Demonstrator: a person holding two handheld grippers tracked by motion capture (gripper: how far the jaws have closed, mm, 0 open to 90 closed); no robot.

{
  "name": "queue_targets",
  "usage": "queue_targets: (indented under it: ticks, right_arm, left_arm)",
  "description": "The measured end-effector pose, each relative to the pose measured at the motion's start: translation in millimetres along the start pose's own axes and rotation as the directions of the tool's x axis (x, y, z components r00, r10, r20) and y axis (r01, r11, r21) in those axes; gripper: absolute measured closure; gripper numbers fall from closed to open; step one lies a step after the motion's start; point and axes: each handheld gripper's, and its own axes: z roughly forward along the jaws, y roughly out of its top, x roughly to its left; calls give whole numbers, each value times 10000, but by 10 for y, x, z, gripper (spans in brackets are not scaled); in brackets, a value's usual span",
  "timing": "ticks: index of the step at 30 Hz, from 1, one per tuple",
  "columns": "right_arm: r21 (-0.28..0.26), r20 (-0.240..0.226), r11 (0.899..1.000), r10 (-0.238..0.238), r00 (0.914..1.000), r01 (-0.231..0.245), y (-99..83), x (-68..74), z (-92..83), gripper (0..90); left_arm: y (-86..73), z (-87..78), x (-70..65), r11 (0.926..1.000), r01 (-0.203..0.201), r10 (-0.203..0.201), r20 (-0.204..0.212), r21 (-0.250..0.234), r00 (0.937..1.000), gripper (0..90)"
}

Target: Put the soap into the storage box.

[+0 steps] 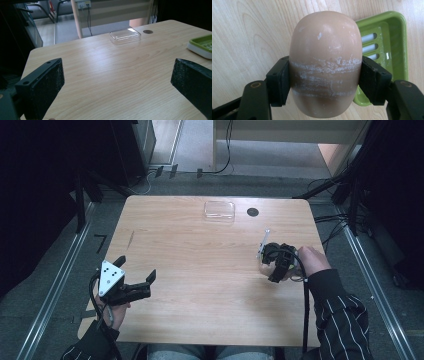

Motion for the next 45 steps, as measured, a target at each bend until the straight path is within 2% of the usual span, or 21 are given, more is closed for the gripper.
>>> queue_targets:
  ticks: [23, 33, 45]
  right_arm:
    - [-120, 59, 9999, 66, 10000, -65, -143, -196, -48, 338]
    - [-92, 69, 9999, -51, 10000, 51, -149, -247, -44, 338]
    - [-105, 95, 9999, 22, 10000, -21, -134, -308, -60, 338]
  left_arm:
    - [-13, -29, 12, 10000, -5, 6, -73, 56, 10000, 0]
    - [-16, -30, 7, 10000, -54, 55, -63, 83, 10000, 0]
    - [-19, -24, 7, 9999, -65, 66, -108, 109, 9999, 0]
